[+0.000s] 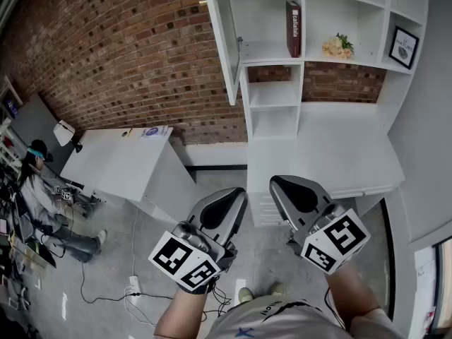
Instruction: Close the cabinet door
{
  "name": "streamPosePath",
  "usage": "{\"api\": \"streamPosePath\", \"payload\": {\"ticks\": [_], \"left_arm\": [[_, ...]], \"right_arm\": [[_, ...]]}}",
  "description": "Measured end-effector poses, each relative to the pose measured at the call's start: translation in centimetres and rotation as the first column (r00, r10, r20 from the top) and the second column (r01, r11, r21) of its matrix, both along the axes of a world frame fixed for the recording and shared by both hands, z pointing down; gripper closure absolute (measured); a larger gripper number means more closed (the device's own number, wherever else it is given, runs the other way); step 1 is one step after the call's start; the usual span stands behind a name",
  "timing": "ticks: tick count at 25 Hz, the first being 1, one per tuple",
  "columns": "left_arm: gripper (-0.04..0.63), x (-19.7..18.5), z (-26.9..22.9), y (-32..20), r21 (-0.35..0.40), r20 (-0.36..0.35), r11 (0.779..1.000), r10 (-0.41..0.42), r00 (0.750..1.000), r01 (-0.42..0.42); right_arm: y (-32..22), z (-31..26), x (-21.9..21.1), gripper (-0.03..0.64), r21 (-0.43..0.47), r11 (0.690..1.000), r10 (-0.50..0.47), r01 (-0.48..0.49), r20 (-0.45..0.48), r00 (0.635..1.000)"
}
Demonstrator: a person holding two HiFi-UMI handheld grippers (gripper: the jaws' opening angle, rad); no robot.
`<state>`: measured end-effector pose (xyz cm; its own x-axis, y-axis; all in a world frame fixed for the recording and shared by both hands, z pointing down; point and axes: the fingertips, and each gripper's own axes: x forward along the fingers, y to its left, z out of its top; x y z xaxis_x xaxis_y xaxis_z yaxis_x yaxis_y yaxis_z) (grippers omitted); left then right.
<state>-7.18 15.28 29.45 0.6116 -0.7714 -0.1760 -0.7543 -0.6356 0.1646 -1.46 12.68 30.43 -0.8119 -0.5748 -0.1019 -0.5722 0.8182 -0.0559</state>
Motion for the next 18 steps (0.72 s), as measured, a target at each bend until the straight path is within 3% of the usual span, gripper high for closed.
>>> {"api": "streamPosePath", "payload": {"ticks": [8, 18], "left_arm": [[0.584, 0.2, -0.1, -0.1, 0.002, 0.006, 1.0, -0.01, 1.0, 0.01], [0.583, 0.3, -1.4, -0.3, 0.021, 0.007, 0.999, -0.028, 1.0, 0.028]], "right_arm": [[-0.1, -0.1, 0.6, 0.6, -0.001, 1.0, -0.006, 0.006, 0.008, 1.0], [-0.3, -1.4, 3.7, 0.598, -0.039, 0.998, -0.037, 0.042, 0.124, 0.992]]}}
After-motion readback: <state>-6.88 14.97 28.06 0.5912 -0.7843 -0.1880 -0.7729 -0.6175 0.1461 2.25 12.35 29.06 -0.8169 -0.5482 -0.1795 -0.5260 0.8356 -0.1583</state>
